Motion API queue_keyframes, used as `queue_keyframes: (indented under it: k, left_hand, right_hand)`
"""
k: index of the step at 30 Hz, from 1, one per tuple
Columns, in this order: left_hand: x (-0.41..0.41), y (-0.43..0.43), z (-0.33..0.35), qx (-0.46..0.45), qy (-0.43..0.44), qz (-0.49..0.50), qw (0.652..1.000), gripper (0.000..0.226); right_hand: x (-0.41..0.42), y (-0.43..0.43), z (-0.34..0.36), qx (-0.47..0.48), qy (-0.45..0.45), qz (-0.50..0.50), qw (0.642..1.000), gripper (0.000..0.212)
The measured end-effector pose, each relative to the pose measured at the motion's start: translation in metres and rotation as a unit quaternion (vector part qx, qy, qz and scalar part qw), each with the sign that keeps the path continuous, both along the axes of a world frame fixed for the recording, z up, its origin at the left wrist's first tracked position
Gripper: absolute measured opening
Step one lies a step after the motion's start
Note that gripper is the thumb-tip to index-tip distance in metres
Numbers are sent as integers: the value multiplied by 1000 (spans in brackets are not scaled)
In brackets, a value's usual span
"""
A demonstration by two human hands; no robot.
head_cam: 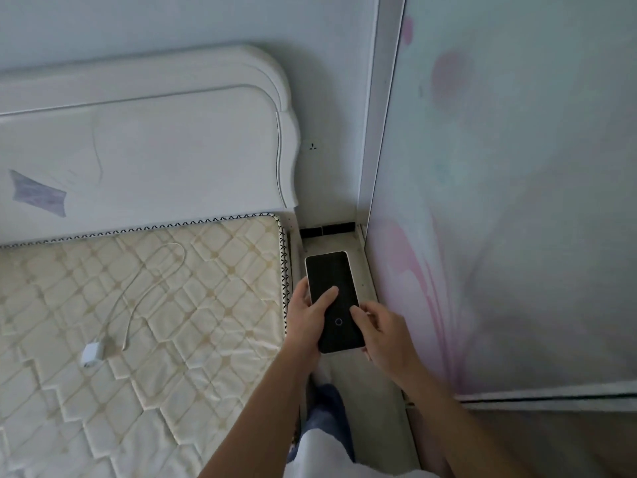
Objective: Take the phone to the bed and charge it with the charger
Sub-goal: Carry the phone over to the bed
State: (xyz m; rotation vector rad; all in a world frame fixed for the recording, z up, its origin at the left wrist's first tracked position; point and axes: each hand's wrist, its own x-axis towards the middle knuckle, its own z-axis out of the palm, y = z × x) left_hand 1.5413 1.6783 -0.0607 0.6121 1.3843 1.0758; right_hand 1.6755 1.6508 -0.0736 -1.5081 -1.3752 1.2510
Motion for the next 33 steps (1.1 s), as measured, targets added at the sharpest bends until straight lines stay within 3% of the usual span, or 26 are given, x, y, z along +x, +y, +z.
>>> queue_keyframes:
  k: [10, 20, 33]
  left_hand:
    - [-61, 170, 5, 11, -13, -10, 1000, 27]
    - [-107, 259, 0, 7, -29, 16, 999, 23]
    - [-179, 365, -6, -22, -41, 198, 979, 26]
  right_hand:
    - [-56, 162, 9, 15, -36, -2, 999, 19]
    - [-87, 258, 4, 31, -51, 54, 997, 24]
    - [-166, 431, -6, 35, -58, 215, 974, 25]
